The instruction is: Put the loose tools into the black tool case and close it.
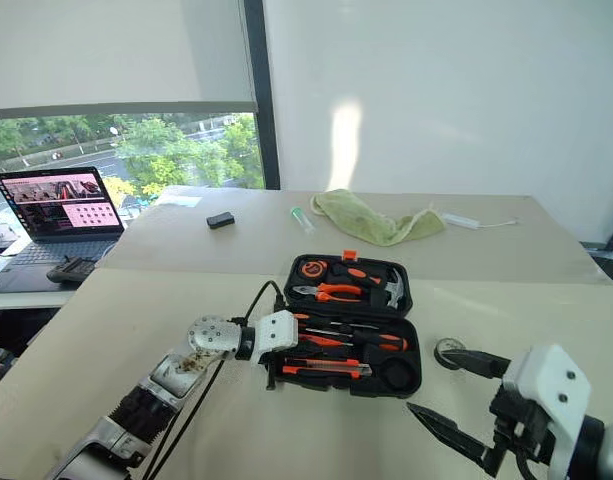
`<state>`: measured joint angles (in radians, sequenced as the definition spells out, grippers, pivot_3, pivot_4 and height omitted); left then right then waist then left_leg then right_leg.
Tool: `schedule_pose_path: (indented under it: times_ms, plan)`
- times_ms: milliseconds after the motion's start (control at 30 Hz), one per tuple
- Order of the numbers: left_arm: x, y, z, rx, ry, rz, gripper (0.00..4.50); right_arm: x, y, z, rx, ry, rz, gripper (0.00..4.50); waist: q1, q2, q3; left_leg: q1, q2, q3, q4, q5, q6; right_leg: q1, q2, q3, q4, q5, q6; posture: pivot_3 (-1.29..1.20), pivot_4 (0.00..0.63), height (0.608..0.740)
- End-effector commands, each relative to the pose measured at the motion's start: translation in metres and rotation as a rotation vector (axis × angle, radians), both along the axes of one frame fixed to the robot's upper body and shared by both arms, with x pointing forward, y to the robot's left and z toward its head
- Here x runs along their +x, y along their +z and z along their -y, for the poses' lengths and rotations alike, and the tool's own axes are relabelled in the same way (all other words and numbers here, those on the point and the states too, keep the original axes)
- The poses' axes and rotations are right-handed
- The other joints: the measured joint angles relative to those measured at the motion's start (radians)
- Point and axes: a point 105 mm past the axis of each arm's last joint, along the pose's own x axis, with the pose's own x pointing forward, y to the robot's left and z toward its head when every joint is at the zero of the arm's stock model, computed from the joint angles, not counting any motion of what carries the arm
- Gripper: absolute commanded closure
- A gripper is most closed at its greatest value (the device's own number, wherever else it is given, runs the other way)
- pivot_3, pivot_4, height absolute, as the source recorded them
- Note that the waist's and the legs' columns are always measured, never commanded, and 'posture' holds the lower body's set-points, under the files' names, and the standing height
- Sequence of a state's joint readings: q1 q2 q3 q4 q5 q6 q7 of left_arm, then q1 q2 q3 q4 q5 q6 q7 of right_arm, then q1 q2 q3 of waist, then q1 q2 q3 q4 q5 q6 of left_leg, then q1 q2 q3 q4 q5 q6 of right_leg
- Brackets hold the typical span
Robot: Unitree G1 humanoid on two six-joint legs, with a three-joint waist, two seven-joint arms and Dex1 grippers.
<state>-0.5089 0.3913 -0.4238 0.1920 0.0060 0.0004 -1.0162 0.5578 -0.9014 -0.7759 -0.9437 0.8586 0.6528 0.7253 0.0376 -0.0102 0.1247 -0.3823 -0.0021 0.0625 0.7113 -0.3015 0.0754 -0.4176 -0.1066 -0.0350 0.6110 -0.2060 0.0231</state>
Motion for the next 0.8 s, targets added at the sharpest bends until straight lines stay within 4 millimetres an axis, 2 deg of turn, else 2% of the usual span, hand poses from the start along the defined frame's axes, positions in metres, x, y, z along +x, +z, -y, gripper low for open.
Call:
schedule_pose_path:
  times_ms: [33, 100, 133, 167, 233, 300, 467, 600, 700, 800]
  plan:
    - [-0.006, 0.015, 0.0, -0.213, 0.026, -0.179, 4.46, 0.025, -0.008, 0.021, -0.102, -0.138, -0.046, 0.0, 0.0, 0.002, -0.001, -0.001, 0.0, 0.0, 0.0, 0.0, 0.0, 0.0, 0.0, 0.0, 0.0, 0.0, 0.0, 0.0, 0.15, 0.74]
    - [-0.006, 0.05, -0.006, -0.337, 0.013, -0.235, 4.46, 0.034, -0.012, 0.027, -0.105, -0.168, -0.1, 0.0, -0.004, 0.002, 0.002, -0.003, 0.0, 0.001, 0.001, 0.0, 0.0, -0.003, -0.001, 0.0, 0.001, 0.0, -0.001, 0.0, 0.15, 0.74]
    - [-0.011, 0.063, -0.012, -0.355, -0.014, -0.257, 3.94, 0.039, -0.014, 0.032, -0.128, -0.178, -0.127, 0.0, -0.006, -0.003, 0.006, -0.004, 0.0, 0.001, 0.002, 0.001, -0.001, -0.005, 0.0, 0.0, 0.002, 0.0, -0.001, 0.0, 0.15, 0.74]
    - [-0.018, 0.074, -0.016, -0.362, -0.041, -0.275, 3.74, 0.043, -0.018, 0.037, -0.152, -0.191, -0.156, 0.0, -0.01, -0.007, 0.01, -0.006, 0.001, -0.001, 0.002, 0.002, -0.002, -0.006, 0.001, -0.001, 0.002, 0.0, -0.002, 0.0, 0.15, 0.74]
    - [-0.038, 0.096, -0.027, -0.357, -0.115, -0.32, 2.88, 0.055, -0.027, 0.056, -0.281, -0.261, -0.213, 0.0, -0.017, -0.009, 0.013, -0.007, 0.002, -0.002, 0.002, 0.003, -0.004, -0.007, 0.01, -0.002, 0.002, 0.002, 0.0, 0.0, 0.15, 0.74]
    - [-0.054, 0.107, -0.035, -0.331, -0.149, -0.352, 2.12, 0.065, -0.036, 0.069, -0.381, -0.282, -0.26, 0.0, -0.023, -0.008, 0.013, -0.008, 0.001, -0.002, 0.001, 0.003, -0.004, -0.007, 0.01, -0.002, 0.002, 0.002, 0.001, 0.0, 0.15, 0.74]
    - [-0.076, 0.114, -0.044, -0.287, -0.134, -0.376, 0.24, 0.089, -0.045, 0.074, -0.389, -0.243, -0.329, 0.0, -0.024, -0.009, 0.015, -0.008, -0.001, -0.002, 0.001, 0.001, -0.001, -0.005, 0.009, 0.0, -0.001, 0.001, 0.005, 0.0, 0.15, 0.74]
    - [-0.085, 0.113, -0.045, -0.305, -0.084, -0.371, 0.24, 0.108, -0.058, 0.071, -0.382, -0.205, -0.367, 0.0, -0.023, -0.01, 0.017, -0.008, -0.001, -0.001, 0.002, 0.001, -0.001, -0.005, 0.009, 0.0, -0.001, 0.001, 0.005, 0.0, 0.15, 0.74]
    - [-0.091, 0.11, -0.042, -0.335, -0.035, -0.35, 0.18, 0.117, -0.072, 0.072, -0.422, -0.175, -0.401, 0.78, -0.025, -0.01, 0.018, -0.007, -0.001, -0.001, 0.001, 0.002, -0.002, -0.006, 0.01, 0.0, 0.0, 0.001, 0.005, 0.0, 0.15, 0.74]
    - [-0.097, 0.109, -0.038, -0.349, -0.009, -0.335, 0.18, 0.122, -0.077, 0.07, -0.426, -0.145, -0.411, 1.82, -0.022, -0.009, 0.018, -0.008, -0.001, -0.001, 0.001, 0.002, -0.003, -0.006, 0.01, 0.0, 0.0, 0.001, 0.005, 0.0, 0.15, 0.74]
